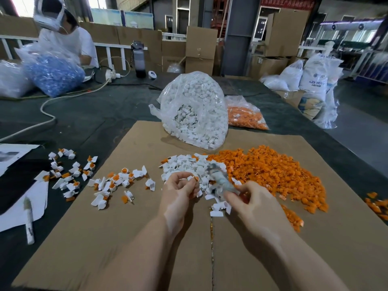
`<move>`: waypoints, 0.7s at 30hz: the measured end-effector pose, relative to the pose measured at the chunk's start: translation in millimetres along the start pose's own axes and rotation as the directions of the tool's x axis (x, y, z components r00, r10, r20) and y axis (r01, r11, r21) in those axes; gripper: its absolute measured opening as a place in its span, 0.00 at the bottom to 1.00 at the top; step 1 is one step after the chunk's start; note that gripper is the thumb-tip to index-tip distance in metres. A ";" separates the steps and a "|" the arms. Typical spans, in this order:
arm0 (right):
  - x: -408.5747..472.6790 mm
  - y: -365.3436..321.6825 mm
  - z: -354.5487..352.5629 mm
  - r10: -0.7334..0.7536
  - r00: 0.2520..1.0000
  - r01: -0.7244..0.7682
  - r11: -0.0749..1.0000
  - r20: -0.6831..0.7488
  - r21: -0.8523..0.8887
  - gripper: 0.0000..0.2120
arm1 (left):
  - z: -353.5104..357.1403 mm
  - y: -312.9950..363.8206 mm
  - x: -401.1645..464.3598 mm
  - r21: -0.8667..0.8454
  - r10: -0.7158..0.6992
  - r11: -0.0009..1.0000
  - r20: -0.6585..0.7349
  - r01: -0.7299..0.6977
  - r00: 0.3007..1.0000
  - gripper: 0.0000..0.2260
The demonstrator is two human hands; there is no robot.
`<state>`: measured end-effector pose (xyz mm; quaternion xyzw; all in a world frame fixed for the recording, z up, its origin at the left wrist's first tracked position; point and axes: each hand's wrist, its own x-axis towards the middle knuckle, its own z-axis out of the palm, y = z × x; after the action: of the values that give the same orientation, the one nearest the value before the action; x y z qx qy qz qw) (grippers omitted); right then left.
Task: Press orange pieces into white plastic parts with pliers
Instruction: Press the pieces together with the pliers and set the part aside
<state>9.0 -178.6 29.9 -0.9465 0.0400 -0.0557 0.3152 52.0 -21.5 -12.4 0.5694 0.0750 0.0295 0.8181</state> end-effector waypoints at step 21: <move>9.2 12.9 41.1 -0.546 0.788 0.480 0.834 -0.285 -0.270 0.15 | 1.0 -3.7 -10.0 0.598 0.165 0.754 0.227 -0.271 0.960 0.12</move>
<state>22.9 -165.5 -9.7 -0.9208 -0.1592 -0.3030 0.1872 42.1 -25.0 -14.6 0.8130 -0.0524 0.0529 0.5775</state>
